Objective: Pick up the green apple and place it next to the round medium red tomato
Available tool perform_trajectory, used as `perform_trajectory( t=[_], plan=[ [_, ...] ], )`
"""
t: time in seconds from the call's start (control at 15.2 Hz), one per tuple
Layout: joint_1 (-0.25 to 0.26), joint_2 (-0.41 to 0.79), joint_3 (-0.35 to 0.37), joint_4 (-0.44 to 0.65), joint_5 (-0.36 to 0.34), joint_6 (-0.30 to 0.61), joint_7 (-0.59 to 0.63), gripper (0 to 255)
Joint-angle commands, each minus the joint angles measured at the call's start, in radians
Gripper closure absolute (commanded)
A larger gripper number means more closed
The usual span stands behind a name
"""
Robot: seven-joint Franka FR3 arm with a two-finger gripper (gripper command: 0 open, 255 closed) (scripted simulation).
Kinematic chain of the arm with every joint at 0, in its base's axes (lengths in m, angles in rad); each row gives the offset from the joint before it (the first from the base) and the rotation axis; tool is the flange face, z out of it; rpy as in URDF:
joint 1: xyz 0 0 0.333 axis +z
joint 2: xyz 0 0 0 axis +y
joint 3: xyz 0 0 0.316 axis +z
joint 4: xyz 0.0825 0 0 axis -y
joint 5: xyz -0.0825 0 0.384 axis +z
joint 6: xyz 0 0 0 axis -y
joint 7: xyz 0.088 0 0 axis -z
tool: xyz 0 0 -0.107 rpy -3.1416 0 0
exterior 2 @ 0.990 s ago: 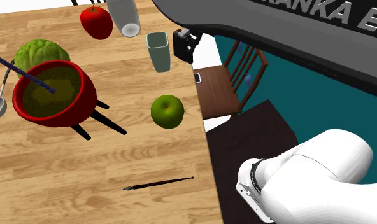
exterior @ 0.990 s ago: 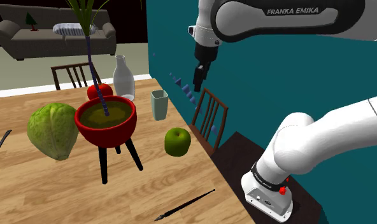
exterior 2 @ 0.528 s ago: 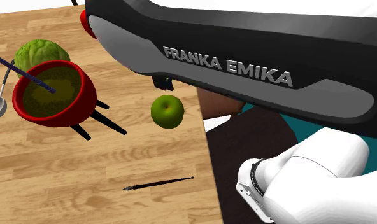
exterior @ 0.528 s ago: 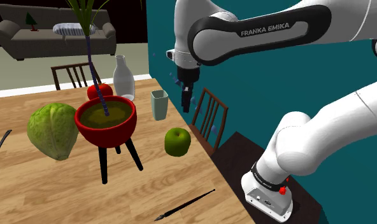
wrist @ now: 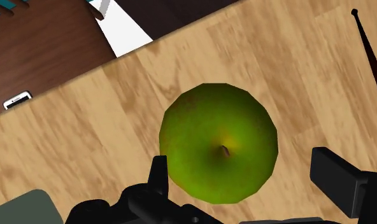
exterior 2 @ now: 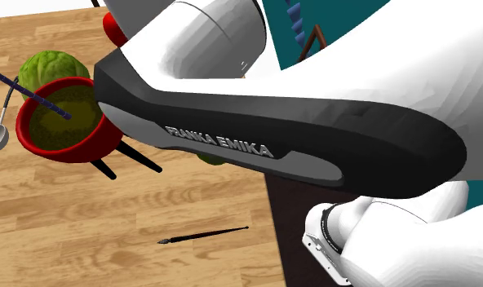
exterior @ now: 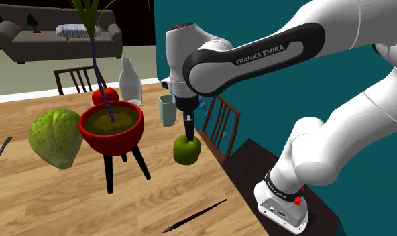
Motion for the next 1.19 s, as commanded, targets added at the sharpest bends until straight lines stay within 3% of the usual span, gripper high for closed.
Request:
perform_trajectory(
  t=[0.0,0.26,0.79,0.86,1.12],
  plan=[
    [0.001,0.007,0.001,-0.023,0.001,0.029,-0.003,0],
    [0.002,0.019,0.004,-0.062,0.002,0.080,-0.003,0],
    [0.002,0.020,0.004,-0.062,0.002,0.080,-0.003,0],
    [0.002,0.020,0.004,-0.062,0.002,0.080,-0.003,255],
    [0.002,0.020,0.004,-0.062,0.002,0.080,-0.003,255]
  ],
)
